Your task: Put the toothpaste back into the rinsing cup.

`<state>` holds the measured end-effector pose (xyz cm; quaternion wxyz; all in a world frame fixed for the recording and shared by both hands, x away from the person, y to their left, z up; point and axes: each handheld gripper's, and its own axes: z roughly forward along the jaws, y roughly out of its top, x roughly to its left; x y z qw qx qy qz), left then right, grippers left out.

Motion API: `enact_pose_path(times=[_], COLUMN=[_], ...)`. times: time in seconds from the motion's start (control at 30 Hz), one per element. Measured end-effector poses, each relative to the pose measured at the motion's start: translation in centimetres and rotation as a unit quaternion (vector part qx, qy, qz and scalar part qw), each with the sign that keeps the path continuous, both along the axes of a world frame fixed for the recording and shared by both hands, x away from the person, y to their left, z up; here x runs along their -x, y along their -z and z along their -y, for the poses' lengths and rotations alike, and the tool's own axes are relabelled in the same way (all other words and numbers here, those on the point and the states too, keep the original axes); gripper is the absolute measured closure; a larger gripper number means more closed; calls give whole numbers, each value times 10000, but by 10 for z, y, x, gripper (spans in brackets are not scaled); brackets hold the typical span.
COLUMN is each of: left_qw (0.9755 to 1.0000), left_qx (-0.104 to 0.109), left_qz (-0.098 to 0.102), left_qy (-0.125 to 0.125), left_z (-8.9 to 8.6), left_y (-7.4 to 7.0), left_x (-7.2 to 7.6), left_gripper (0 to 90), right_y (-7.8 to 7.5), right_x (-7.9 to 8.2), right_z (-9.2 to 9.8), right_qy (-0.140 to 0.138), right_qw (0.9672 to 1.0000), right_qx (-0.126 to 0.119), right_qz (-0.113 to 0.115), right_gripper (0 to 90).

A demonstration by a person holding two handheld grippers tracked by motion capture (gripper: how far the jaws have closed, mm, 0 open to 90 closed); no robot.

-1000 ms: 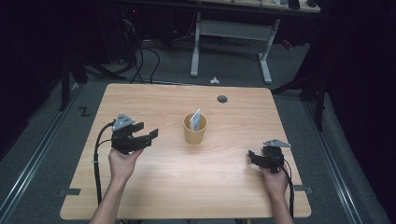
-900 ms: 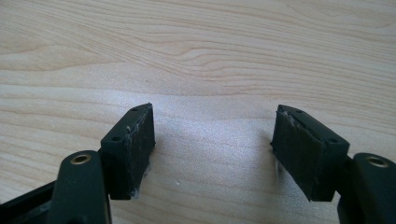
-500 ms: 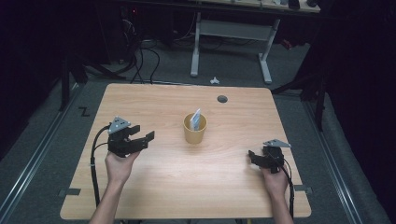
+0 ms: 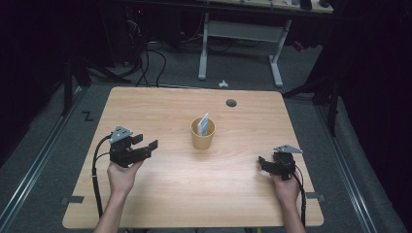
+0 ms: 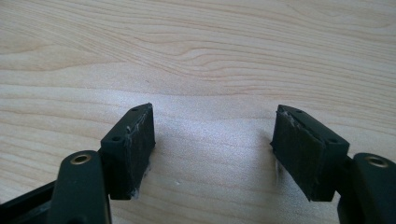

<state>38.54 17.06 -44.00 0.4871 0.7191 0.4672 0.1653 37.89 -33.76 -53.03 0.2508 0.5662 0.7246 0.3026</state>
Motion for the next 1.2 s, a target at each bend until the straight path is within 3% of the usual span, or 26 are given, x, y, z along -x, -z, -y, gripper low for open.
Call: enact_pose_path(times=[0.63, 1.2], left_qw=[9997, 9982], left_qx=[-155, -447], left_qz=[-118, -227], left_qy=[-135, -314], left_z=[-1, -3], left_y=[15, 33], left_x=[2, 1], left_gripper=[335, 335], right_y=[0, 0], right_x=[0, 0], right_z=[0, 0], right_qy=[1, 0], right_qw=[10000, 10000], right_qx=[0, -3], right_qz=[0, -1], right_gripper=[301, 301])
